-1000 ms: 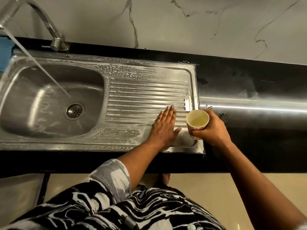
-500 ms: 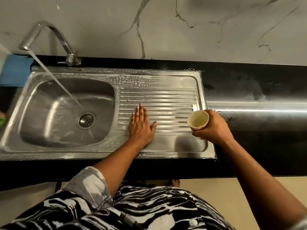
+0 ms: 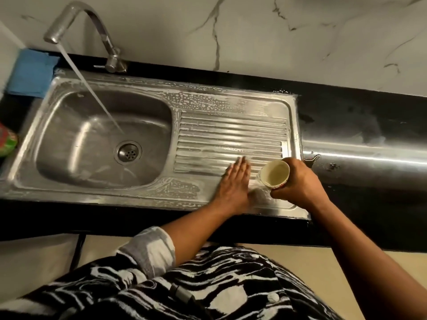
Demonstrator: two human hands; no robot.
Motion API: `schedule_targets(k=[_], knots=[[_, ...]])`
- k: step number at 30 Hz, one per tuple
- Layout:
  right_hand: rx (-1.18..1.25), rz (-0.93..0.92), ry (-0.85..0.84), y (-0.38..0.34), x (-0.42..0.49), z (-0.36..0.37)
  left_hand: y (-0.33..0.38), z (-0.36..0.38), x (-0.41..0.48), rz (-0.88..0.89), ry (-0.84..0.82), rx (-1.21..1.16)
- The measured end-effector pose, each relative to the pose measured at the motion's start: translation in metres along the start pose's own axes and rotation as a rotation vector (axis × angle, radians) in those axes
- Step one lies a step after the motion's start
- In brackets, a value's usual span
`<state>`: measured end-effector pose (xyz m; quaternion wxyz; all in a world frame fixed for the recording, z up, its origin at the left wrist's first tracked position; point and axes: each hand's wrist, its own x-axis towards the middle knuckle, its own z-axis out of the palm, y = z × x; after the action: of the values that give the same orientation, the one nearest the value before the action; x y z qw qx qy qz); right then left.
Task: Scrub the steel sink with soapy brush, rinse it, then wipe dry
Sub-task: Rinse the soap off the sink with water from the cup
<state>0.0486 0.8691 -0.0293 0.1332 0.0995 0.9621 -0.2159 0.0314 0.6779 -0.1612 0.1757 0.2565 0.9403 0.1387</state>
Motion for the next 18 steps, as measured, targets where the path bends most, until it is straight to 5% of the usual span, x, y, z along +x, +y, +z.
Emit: schedule_targets(k=[6,10,18], knots=[[-0.166,-0.108,-0.045,0.009,0.008,0.004,-0.036,-0.018,-0.003,-0.262,0.081,-0.009],[-0.048,-0.122,-0.044,0.02,0.013,0.0,-0.03,-0.02,-0.002,-0.327,0.098,-0.014],[0.402,-0.096,-0.022,0.069,-0.002,-0.017,0.053,-0.023,-0.012,-0.099,0.081,-0.073]])
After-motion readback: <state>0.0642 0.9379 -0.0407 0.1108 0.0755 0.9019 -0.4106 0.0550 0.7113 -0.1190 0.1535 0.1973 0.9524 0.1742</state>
